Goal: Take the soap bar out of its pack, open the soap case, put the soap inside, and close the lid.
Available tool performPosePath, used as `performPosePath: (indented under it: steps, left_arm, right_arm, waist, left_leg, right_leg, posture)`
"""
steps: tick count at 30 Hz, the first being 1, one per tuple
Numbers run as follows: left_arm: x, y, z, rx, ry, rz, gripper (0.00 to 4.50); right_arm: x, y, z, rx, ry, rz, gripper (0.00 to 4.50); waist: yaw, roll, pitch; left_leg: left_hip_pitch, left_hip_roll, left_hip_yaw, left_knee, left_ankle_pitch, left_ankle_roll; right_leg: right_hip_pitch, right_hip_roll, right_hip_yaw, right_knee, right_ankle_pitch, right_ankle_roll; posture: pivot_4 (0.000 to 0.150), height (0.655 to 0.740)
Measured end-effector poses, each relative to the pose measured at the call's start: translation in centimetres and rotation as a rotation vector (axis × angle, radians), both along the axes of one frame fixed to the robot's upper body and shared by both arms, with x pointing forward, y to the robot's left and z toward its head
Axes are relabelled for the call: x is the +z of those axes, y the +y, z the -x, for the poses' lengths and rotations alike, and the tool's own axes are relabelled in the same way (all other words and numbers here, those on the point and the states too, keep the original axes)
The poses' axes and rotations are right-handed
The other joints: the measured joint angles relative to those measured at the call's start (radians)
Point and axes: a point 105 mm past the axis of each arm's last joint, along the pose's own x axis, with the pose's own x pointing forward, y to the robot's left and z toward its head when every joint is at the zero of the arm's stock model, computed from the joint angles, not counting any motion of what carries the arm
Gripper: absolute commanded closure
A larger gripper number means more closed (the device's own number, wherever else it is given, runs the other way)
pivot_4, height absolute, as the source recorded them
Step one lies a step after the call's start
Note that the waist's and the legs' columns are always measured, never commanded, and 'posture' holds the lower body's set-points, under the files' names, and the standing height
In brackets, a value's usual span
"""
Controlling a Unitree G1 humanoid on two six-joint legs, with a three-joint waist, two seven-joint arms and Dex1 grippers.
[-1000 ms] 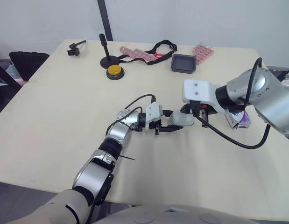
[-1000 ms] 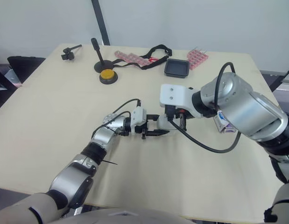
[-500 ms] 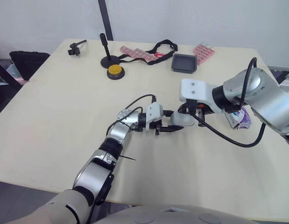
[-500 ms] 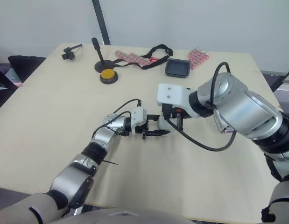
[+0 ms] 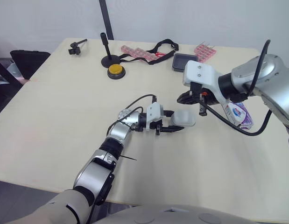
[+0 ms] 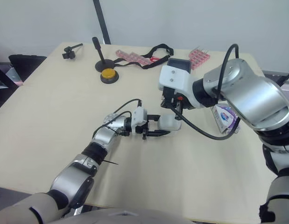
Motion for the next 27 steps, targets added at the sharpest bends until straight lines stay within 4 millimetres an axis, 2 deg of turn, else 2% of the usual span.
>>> performPosePath:
  steps: [4, 7, 27]
  left_arm:
    - [0.0, 0.0, 0.0, -0.003, 0.0, -0.001, 2.6]
    - [0.0, 0.0, 0.0, -0.002, 0.001, 0.0, 2.6]
    - [0.0, 0.2, -0.1, 0.002, 0.003, -0.002, 2.6]
  right_arm:
    - [0.1, -1.6, 0.5, -0.03, -0.008, 0.024, 4.45]
    - [-1.3, -2.4, 0.8, -0.042, 0.025, 0.049, 4.45]
    - [-3.3, -2.9, 1.2, -0.027, 0.052, 0.067, 4.45]
  waist:
    - [0.003, 0.0, 0.0]
    - [0.001, 0.0, 0.0]
    - [-0.001, 0.0, 0.0]
  left_leg:
    - [0.0, 0.0, 0.0, -0.001, 0.0, 0.0]
    - [0.0, 0.0, 0.0, -0.002, 0.0, 0.0]
    - [0.0, 0.0, 0.0, -0.003, 0.0, 0.0]
  right_leg:
    - [0.001, 0.0, 0.0, 0.0, 0.0, 0.0]
    - [0.001, 0.0, 0.0, -0.003, 0.0, 0.0]
    - [0.001, 0.0, 0.001, -0.002, 0.0, 0.0]
  posture:
    - [0.15, 0.7395]
    - [0.15, 0.7395]
    - [0.15, 0.7395]
